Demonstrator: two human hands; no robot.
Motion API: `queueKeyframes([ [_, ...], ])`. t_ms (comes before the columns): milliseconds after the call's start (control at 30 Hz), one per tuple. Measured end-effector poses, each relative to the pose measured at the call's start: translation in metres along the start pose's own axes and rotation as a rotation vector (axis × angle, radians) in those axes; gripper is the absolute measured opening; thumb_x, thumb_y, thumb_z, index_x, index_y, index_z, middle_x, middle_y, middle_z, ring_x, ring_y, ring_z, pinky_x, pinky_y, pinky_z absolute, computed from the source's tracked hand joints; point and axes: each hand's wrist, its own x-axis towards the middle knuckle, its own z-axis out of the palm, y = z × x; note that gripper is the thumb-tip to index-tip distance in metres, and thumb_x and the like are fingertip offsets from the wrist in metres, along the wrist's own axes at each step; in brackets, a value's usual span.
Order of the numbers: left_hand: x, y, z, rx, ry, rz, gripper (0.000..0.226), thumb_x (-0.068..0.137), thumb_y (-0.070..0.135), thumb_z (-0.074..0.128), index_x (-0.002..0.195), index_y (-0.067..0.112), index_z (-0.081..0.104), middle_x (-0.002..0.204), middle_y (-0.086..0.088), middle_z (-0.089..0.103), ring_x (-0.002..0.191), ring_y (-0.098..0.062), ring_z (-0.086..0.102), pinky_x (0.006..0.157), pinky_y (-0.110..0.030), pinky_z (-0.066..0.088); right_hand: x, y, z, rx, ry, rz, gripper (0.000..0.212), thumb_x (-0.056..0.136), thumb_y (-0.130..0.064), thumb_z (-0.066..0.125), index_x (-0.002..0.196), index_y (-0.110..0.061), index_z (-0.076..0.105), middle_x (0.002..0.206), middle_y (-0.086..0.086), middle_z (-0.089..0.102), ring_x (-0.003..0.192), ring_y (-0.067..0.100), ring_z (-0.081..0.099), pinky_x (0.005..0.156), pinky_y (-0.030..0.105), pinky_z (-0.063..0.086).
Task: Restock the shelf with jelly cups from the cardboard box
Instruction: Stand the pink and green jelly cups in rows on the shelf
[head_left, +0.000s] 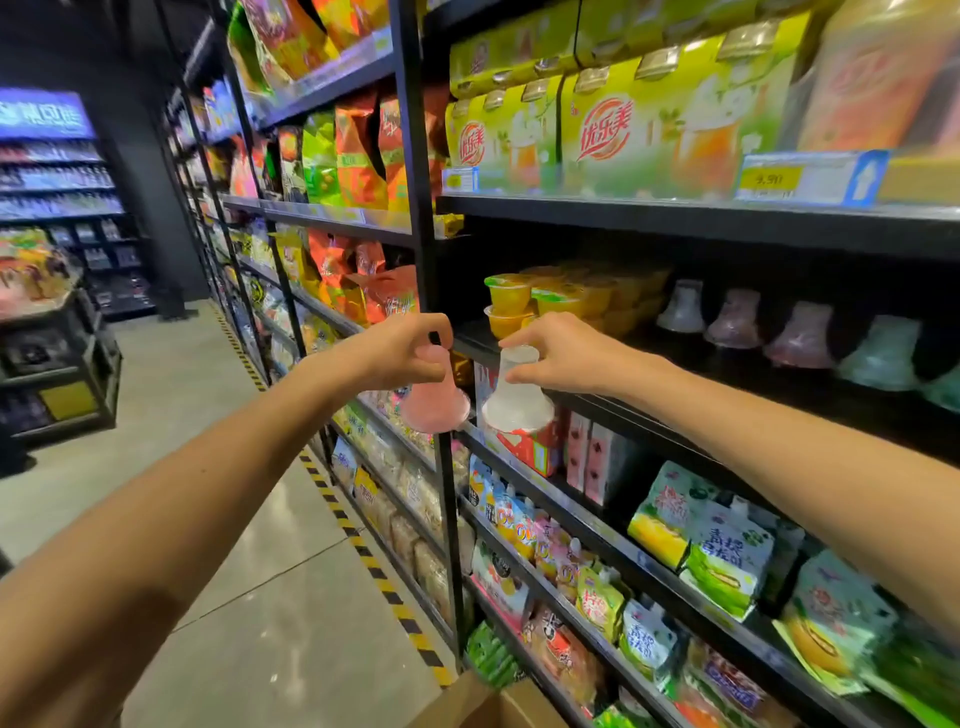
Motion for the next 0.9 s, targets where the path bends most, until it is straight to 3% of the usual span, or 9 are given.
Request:
queueKeyframes([
  [100,0.013,0.017,0.004,0.011,0.007,0.038,0.026,0.081,0.023,0.065,0.105,0.029,0.055,0.105,-0.005,0.062,0.088,-0.023,0.062,0.076,-0.045,0.057,-0.009,0.011,-0.006,0.021,0.013,0.032,0.048,0.089,-0.036,0.07,0.132,-0.016,0.063,0.139,-0.001,0.059,0.125,0.016,0.056,0.096,0.03,0.05],
  [333,0.06,0.054,0.028,-0.024,-0.017,0.155,0.031,0.083,0.022,0.066,0.112,0.025,0.056,0.108,-0.001,0.059,0.091,-0.018,0.059,0.069,-0.031,0.048,-0.052,0.051,-0.025,0.03,0.083,0.162,0.048,0.088,-0.034,0.072,0.131,-0.015,0.064,0.138,0.0,0.06,0.122,0.016,0.058,0.096,0.032,0.052],
  [500,0.099,0.088,0.046,-0.051,0.013,0.246,0.032,0.082,0.023,0.067,0.113,0.022,0.057,0.112,-0.002,0.057,0.101,-0.022,0.056,0.085,-0.042,0.052,-0.08,0.075,-0.046,0.001,0.137,0.288,0.047,0.086,-0.036,0.072,0.128,-0.015,0.067,0.135,0.001,0.062,0.123,0.017,0.058,0.102,0.039,0.049],
  [767,0.149,0.128,0.067,-0.063,-0.019,0.417,0.023,0.085,0.024,0.065,0.101,0.031,0.05,0.107,0.0,0.058,0.092,-0.018,0.059,0.077,-0.036,0.056,-0.102,0.103,-0.057,0.009,0.252,0.497,0.047,0.087,-0.034,0.073,0.13,-0.016,0.064,0.133,0.001,0.062,0.118,0.018,0.06,0.093,0.033,0.053],
  [833,0.159,0.133,0.073,-0.072,-0.035,0.432,0.024,0.085,0.024,0.065,0.102,0.031,0.049,0.108,0.001,0.057,0.093,-0.017,0.059,0.077,-0.036,0.056,-0.102,0.11,-0.054,0.006,0.26,0.553,0.044,0.085,-0.034,0.074,0.125,-0.016,0.067,0.124,0.0,0.066,0.11,0.016,0.062,0.089,0.034,0.054],
  [900,0.17,0.134,0.075,-0.08,-0.043,0.458,0.025,0.085,0.025,0.065,0.103,0.032,0.049,0.109,0.001,0.057,0.092,-0.017,0.059,0.078,-0.037,0.057,-0.101,0.117,-0.051,0.013,0.269,0.597,0.032,0.084,-0.034,0.074,0.109,-0.015,0.074,0.102,-0.004,0.069,0.092,0.012,0.064,0.077,0.033,0.053],
])
